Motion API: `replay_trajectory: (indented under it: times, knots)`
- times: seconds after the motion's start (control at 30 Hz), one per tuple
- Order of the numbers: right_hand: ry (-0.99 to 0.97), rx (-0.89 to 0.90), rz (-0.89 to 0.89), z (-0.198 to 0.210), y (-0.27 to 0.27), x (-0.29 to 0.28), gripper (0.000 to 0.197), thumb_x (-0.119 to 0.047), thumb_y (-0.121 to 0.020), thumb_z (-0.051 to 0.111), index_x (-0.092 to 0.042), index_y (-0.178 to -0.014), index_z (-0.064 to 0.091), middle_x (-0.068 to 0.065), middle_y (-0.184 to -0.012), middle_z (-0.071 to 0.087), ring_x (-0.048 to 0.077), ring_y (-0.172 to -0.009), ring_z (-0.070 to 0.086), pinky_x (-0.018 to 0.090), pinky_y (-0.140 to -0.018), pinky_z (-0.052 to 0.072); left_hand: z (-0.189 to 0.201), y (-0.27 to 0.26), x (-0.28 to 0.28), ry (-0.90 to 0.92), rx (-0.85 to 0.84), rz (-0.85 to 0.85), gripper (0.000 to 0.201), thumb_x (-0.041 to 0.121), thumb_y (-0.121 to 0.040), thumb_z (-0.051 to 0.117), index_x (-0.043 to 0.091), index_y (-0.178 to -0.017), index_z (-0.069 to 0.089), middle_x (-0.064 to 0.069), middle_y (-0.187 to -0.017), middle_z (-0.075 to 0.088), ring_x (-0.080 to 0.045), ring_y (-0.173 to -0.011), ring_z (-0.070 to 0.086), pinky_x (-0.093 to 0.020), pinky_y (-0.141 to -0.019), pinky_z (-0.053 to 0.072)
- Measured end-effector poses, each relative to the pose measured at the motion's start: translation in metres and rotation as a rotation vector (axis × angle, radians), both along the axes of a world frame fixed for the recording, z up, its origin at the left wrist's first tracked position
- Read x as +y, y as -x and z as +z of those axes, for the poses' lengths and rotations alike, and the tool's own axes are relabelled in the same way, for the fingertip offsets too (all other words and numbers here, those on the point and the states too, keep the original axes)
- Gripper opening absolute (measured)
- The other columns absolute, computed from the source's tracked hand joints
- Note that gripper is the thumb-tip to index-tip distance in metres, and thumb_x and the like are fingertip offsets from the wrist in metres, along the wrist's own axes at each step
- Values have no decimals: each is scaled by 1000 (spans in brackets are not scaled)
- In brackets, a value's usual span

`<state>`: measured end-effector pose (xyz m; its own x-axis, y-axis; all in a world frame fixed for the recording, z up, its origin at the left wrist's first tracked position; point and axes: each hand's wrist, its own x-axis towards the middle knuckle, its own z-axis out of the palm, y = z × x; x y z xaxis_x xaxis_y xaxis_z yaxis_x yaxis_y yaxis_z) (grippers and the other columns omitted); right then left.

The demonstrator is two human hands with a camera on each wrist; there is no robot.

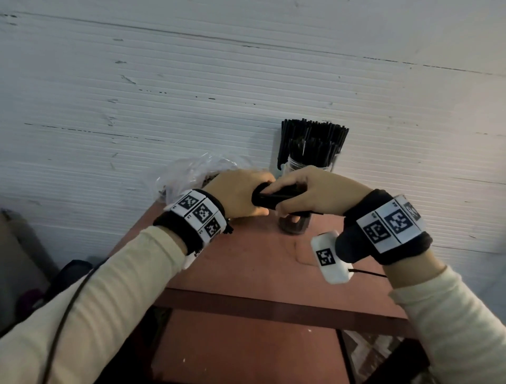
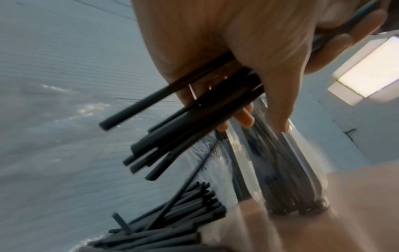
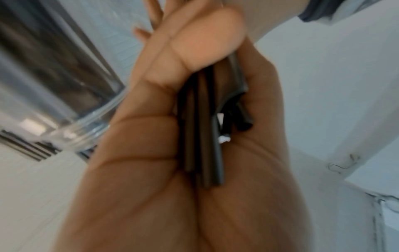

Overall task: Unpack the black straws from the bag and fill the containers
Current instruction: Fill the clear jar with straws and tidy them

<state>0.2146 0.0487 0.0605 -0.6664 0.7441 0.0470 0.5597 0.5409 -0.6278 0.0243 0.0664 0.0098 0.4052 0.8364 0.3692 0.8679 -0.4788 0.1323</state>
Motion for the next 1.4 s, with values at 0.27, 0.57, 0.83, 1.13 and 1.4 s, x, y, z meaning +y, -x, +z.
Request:
replay_trajectory:
  times: [0.27,0.57,0.83,1.13,1.4]
  knots:
    - [-250,199,-78,30,-26,-13,48,-41,-86,68,-40,-132,55,-16,-116,64,-6,-103,60,22,-94,47,0,-23,-1,145,-515,-25,17,40,-86,69,26,-94,64,14,-80,67,-3,-77,63,-23,-71,46]
    - [-607,169,-114,19,5,-1,32,-29,-96,55,-20,-126,61,-9,-125,59,-1,-114,51,22,-102,40,-11,-53,-2,453,-1024,-167,26,18,-83,75,3,-103,68,-11,-95,73,-19,-93,70,-31,-90,52]
    - [-557,125,-120,-10,17,10,32,-19,-90,61,-14,-122,60,0,-121,54,12,-111,52,4,-86,31,-30,-51,3,611,-1147,-164,46,9,-78,77,12,-121,62,0,-109,73,-10,-106,67,-33,-100,49]
    - [-576,261,-191,-8,17,14,47,-21,-88,64,-17,-133,51,-1,-132,55,10,-119,50,12,-99,36,-24,-51,2,611,-956,-205,38,31,-86,71,-2,-105,65,-9,-83,63,-17,-82,61,-34,-95,49]
    - [-622,308,-192,-14,12,18,11,-22,-86,67,-13,-91,64,1,-93,61,13,-88,56,13,-79,39,-31,-47,6,746,-909,-188,8,15,-84,74,11,-88,68,0,-81,67,-12,-87,63,-32,-98,46]
